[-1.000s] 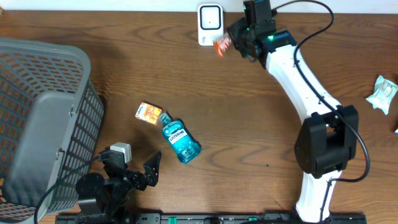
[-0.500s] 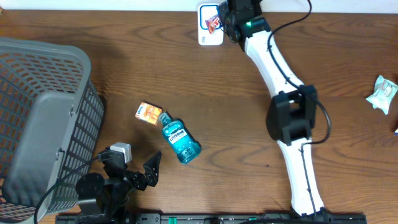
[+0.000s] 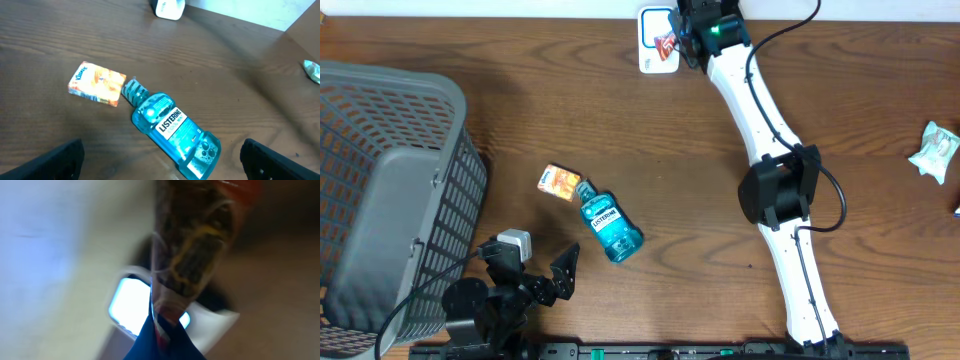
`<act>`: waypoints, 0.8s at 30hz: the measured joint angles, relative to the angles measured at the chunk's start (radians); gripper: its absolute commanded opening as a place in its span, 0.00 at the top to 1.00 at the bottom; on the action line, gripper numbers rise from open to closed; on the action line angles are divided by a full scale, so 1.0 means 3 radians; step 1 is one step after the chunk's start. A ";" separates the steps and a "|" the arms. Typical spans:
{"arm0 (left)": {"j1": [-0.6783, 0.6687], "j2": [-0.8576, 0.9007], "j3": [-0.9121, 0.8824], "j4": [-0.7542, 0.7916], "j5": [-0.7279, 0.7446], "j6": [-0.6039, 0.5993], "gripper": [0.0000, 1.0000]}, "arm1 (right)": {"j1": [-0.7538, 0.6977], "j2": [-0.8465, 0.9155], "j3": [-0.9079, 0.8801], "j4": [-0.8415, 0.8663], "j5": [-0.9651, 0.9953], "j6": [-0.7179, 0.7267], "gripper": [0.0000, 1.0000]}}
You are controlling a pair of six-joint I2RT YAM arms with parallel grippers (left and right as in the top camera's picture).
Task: Scan the item barcode
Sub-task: 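Carry the TOP bar to the scanner with the right gripper, then move the TOP bar to the right table edge and release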
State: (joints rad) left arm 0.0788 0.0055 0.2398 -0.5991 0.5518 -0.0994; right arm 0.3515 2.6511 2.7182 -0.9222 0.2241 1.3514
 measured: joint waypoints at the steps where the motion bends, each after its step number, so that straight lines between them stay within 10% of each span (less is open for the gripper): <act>1: 0.0000 0.0000 0.0000 -0.0003 -0.0001 0.0000 0.01 | -0.0018 -0.0003 0.0114 -0.0328 0.0051 -0.0017 0.98; 10: 0.0000 0.0000 0.0000 0.0000 0.0000 -0.0001 0.01 | -0.0631 -0.0197 0.0387 -0.2448 0.0704 -0.0058 0.98; 18: 0.0000 0.0000 0.0000 -0.0001 -0.0001 -0.0001 0.01 | -0.1703 -0.0261 -0.0144 -0.2195 0.1453 -0.0454 0.98; 20: 0.0000 0.0000 0.0000 0.0000 0.0000 -0.0001 0.01 | -0.1948 -0.0257 -0.0383 -0.1820 0.1518 -0.0711 0.80; 24: 0.0000 0.0000 0.0000 0.0000 0.0000 -0.0001 0.01 | -0.2433 -0.0254 -0.0848 -0.0938 0.1394 -0.1748 0.01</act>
State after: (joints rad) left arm 0.0788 0.0055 0.2398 -0.5991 0.5518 -0.0998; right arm -0.3782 2.5748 2.4638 -1.2037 0.6422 0.8268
